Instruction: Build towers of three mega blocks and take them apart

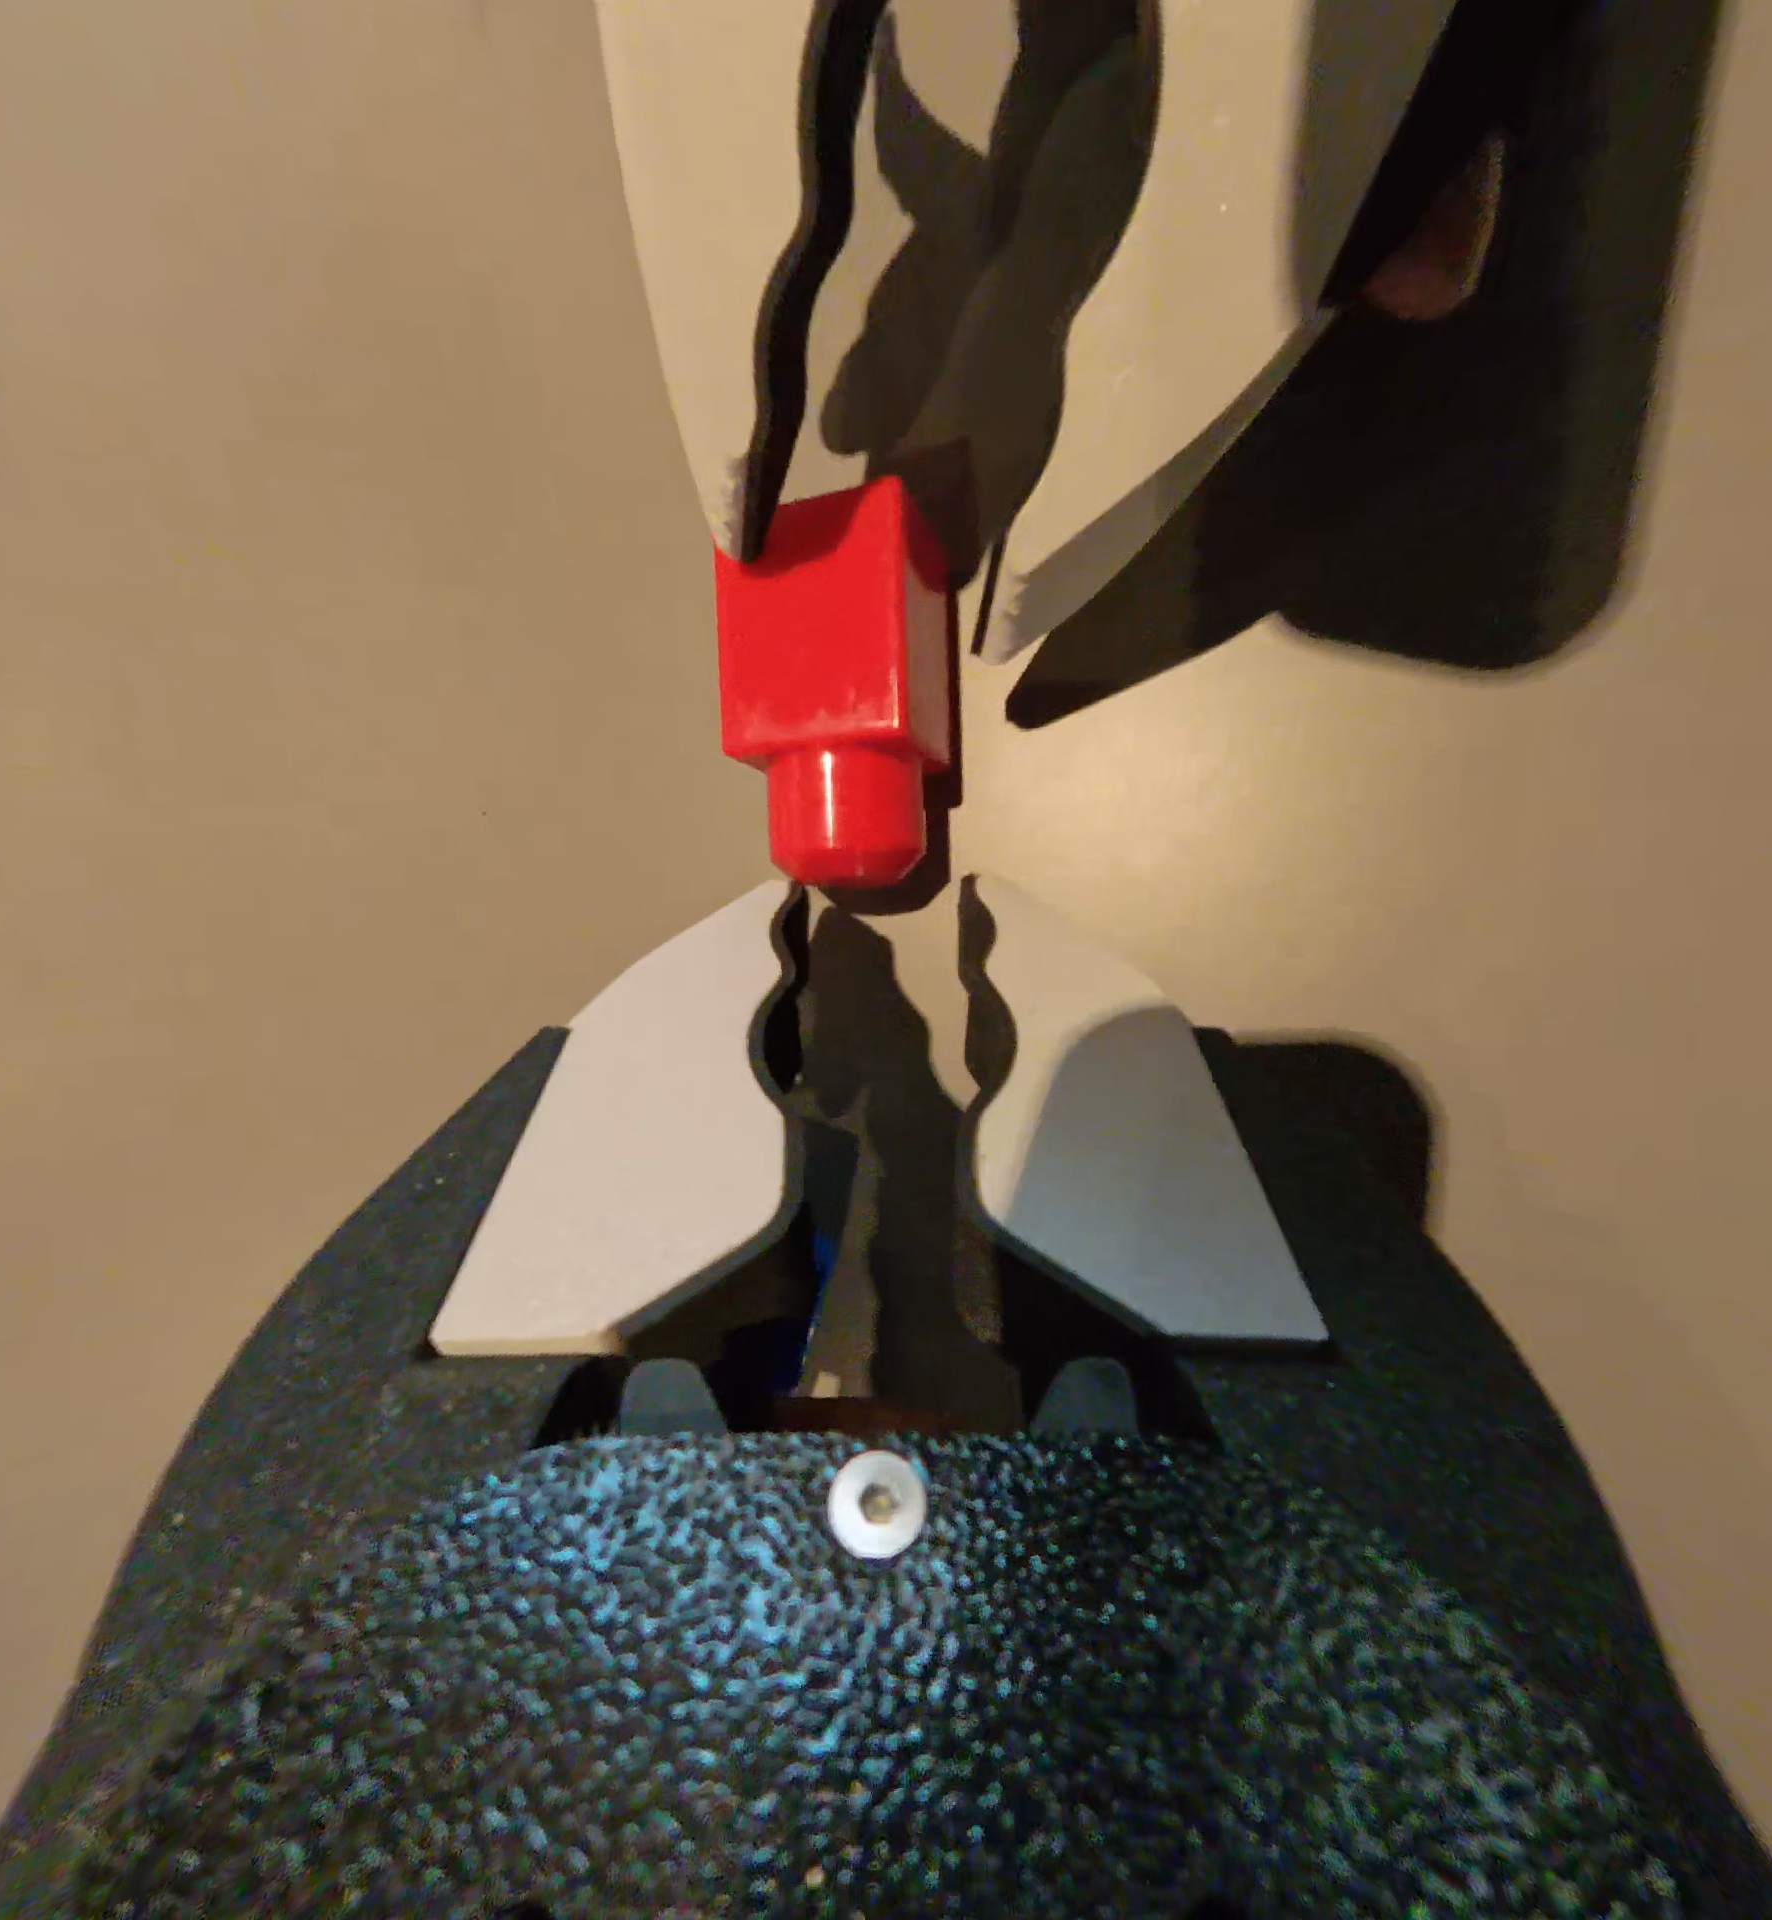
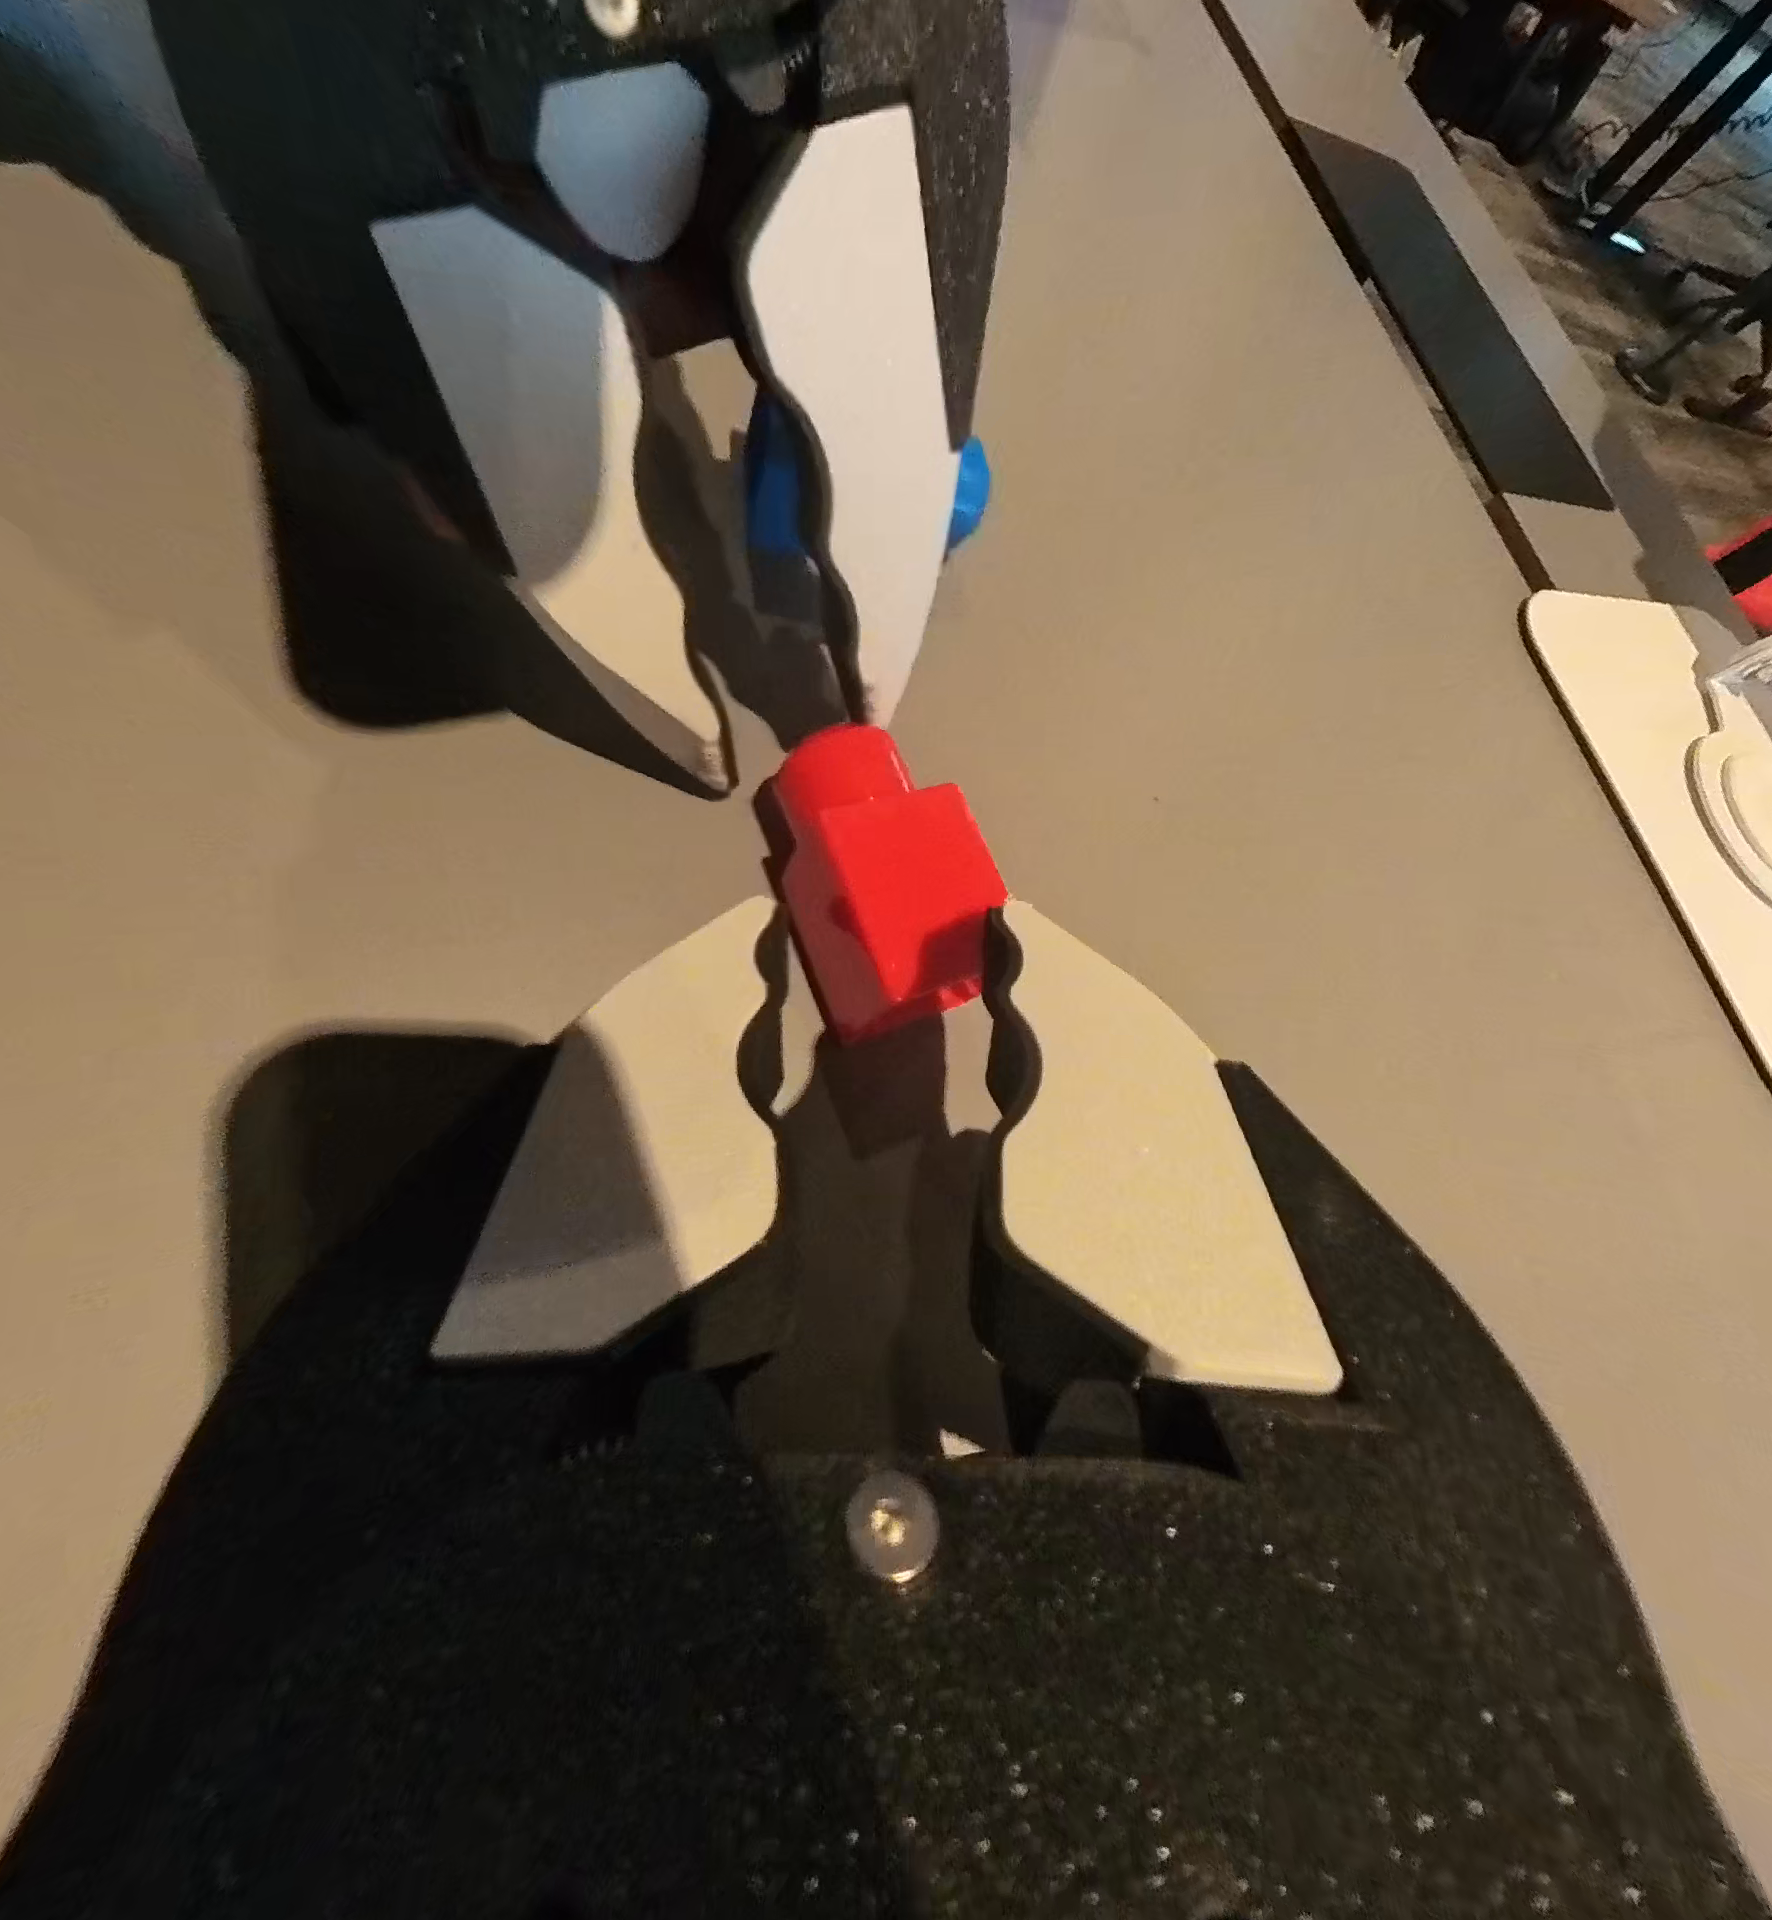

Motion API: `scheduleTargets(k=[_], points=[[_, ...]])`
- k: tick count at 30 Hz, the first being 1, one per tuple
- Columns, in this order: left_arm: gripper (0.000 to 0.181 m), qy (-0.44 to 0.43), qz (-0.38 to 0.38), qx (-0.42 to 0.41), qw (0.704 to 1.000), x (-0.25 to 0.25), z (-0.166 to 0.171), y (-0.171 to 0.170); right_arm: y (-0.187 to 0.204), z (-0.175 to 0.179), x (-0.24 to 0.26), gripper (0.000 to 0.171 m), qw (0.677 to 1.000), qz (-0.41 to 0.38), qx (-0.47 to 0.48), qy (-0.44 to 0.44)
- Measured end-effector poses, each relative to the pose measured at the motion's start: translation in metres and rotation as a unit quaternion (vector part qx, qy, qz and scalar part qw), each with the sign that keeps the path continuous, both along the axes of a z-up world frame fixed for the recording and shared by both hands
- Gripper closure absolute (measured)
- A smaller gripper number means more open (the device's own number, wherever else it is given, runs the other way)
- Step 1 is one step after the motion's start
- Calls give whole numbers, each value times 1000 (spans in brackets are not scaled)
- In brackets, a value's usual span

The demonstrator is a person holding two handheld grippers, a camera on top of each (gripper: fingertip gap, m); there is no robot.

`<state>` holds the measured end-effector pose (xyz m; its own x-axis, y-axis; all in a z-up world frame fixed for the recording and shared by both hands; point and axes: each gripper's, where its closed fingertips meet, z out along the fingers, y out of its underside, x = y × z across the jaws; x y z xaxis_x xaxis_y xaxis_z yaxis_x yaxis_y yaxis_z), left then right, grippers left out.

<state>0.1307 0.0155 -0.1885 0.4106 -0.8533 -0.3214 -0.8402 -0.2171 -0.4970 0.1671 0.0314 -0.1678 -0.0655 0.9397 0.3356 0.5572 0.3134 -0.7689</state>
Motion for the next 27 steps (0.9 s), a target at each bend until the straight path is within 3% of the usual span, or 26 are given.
scheduleTargets(k=[10, 13, 16, 27], points=[[131, -22, 22, 22, 999, 8, 1, 12, -2, -1, 1, 131, 1000, 6, 9, -2], [134, -35, 24, 21, 999, 12, 0, 13, -3, -1, 1, 130, 1000, 9, 9, -2], [153, -27, 24, 30, 999, 11, 0, 15, -3, -1, 1, 129, 1000, 9, 8, -2], [154, -68, 14, 18, 997, 14, 10, 12, -1, -1, 3, 130, 999, 2, 34, 0]])
